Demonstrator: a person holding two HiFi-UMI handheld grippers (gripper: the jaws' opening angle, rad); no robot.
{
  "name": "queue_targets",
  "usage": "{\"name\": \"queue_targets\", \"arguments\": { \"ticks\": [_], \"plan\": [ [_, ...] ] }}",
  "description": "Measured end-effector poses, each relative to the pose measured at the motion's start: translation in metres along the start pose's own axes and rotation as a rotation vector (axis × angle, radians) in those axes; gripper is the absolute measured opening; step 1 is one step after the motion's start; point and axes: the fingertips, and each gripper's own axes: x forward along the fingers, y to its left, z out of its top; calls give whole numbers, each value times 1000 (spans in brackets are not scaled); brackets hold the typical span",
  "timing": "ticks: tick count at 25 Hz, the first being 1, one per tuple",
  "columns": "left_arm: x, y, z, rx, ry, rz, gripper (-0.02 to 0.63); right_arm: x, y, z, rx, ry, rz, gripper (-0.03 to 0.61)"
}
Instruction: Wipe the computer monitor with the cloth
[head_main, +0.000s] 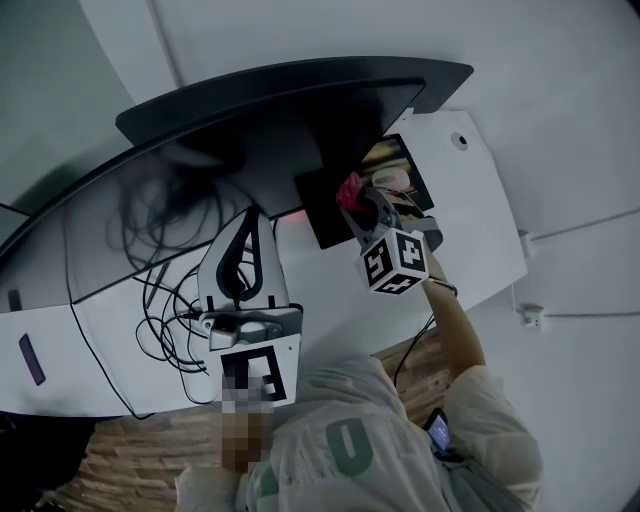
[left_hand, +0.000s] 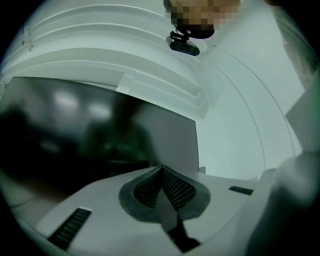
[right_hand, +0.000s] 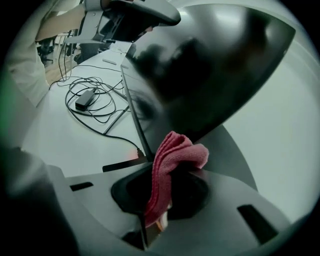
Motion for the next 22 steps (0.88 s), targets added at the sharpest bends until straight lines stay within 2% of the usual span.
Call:
{"name": "queue_targets", "arguments": {
  "ticks": [13,22],
  "plan": [
    [1,18,-16,-8,37,32,15,37,52,-26,121,24,121,55],
    [-3,29,-16,-7,32,55,15,42,50,-32,224,15,112,55]
  ]
}}
